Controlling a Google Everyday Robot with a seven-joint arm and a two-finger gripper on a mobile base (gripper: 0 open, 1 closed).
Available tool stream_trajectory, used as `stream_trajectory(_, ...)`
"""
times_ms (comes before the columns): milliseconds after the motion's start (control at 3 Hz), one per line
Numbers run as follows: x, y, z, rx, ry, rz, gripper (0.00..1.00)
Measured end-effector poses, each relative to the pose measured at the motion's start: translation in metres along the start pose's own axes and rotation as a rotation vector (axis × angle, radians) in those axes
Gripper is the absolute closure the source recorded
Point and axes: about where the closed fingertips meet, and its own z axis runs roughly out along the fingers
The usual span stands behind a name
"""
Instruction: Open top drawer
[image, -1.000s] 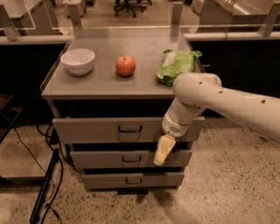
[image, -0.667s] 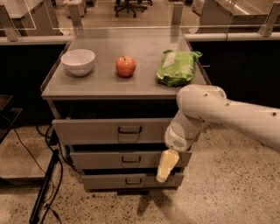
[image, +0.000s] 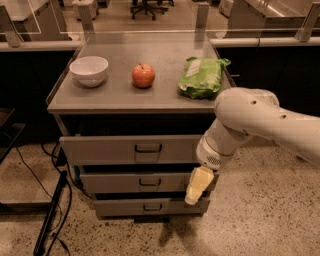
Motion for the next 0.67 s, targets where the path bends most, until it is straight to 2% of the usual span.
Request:
stream_trajectory(333,-0.011,-0.029,-0.025,0.060,-0.021,0.004,0.00)
stream_trajectory(667,-0.021,-0.055,-0.030,0.092,-0.029,0.005,0.00)
